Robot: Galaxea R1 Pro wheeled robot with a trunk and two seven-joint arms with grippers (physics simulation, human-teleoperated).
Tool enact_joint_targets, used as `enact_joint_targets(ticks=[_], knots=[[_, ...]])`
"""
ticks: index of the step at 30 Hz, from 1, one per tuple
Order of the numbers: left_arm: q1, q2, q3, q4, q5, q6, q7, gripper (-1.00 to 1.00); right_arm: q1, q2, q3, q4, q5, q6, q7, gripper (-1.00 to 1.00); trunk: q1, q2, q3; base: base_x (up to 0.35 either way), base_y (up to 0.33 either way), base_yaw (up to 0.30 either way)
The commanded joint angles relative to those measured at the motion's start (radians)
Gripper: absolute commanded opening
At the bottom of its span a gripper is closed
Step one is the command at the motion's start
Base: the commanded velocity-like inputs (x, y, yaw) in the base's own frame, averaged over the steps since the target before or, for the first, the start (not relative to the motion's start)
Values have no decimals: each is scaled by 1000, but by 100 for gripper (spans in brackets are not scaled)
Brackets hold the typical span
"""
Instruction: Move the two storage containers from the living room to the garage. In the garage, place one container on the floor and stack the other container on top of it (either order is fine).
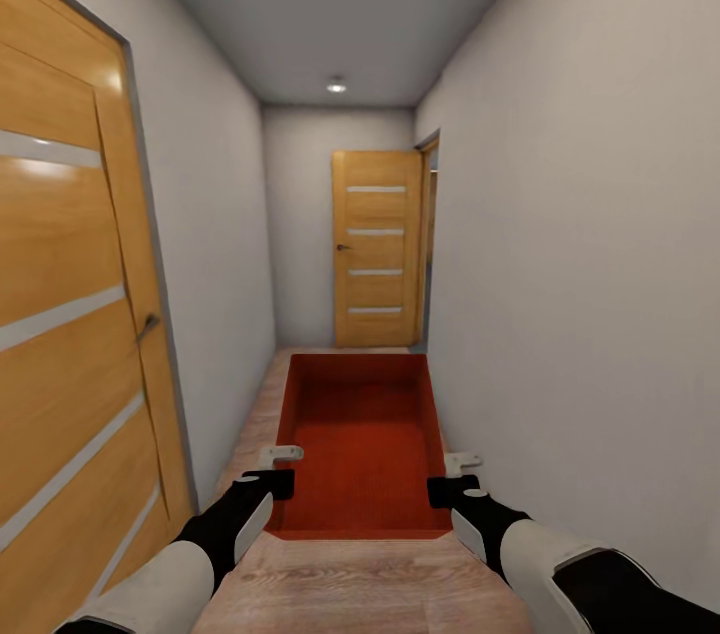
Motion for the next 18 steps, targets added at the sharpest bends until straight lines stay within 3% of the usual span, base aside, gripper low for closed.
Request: enact_joint_targets(ticks=[1, 10, 18], knots=[[-1, 11, 81, -5, -2, -19, 14, -100, 0, 1, -20, 2, -5, -2, 3, -100, 1, -1, -2, 326, 0, 0], [-1, 11, 82, -5, -1, -19, 14, -100, 0, 0, -20, 2, -5, -10, 2, -100, 1, -1, -2, 326, 16, 0], [-1, 10, 83, -5, -1, -18, 14, -100, 0, 0, -19, 2, -3, -3, 5, -100, 1, -1, -2, 323, 153, 0]])
